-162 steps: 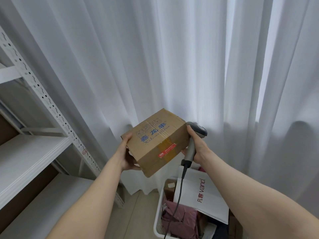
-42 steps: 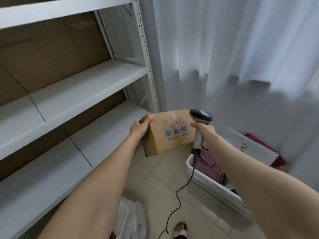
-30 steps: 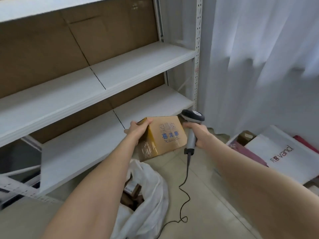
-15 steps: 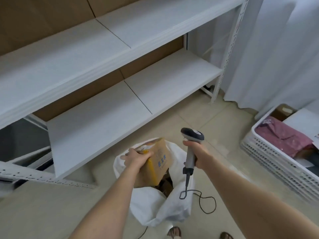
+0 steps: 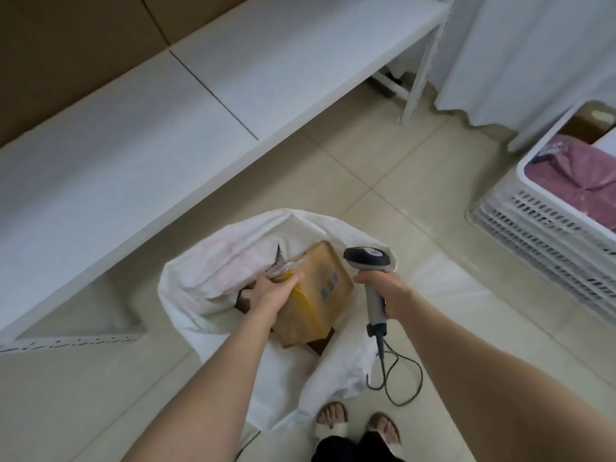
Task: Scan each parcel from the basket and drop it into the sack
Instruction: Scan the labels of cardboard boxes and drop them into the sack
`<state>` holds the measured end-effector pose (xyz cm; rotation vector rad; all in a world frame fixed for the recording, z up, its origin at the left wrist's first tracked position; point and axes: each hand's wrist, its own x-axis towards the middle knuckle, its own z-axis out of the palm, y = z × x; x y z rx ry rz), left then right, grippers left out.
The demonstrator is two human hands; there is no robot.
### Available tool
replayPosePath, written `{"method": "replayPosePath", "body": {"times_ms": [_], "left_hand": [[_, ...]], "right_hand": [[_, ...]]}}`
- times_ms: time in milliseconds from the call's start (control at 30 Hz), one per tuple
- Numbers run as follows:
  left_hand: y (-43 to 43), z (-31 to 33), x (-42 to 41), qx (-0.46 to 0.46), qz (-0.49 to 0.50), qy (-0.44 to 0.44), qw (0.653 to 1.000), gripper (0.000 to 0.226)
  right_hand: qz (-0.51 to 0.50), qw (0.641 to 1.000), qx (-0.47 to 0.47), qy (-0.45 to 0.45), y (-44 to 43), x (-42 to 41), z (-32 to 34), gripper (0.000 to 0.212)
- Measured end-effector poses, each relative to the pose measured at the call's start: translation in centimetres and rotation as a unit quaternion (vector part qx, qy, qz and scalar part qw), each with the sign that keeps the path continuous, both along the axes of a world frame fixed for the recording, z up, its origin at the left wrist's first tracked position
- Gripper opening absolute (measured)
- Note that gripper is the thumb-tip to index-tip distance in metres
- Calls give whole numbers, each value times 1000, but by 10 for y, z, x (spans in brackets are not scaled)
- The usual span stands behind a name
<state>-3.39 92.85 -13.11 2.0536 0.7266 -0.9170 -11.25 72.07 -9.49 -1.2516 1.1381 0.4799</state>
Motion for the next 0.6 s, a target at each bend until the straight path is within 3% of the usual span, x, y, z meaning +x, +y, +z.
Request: {"method": "replayPosePath", "body": {"times_ms": [200, 267, 333, 400, 500, 567, 600], "left_hand": [[-2, -34, -6, -49, 81, 55, 994, 114], [-10, -37, -14, -73, 129, 41, 988, 94], [-22, -35, -28, -66, 116, 42, 990, 68], [-30, -44, -42, 22, -16, 48, 998, 63], [-32, -50, -57, 149, -228, -21, 962, 74], [-35, -48, -59, 150, -359, -81, 918, 68], [-38, -50, -59, 111, -393, -58, 911, 63]], "right_hand": [[-90, 994, -18, -57, -2, 0, -25, 6], [-99, 990, 34, -90, -8, 2, -15, 4], [-97, 986, 83, -108, -13, 5, -5, 7], [-98, 983, 107, -115, -17, 5, 0, 9], [-123, 978, 126, -111, -22, -1, -2, 12], [-143, 975, 130, -109, -25, -3, -3, 13], [-150, 974, 132, -110, -26, -3, -4, 13]]}}
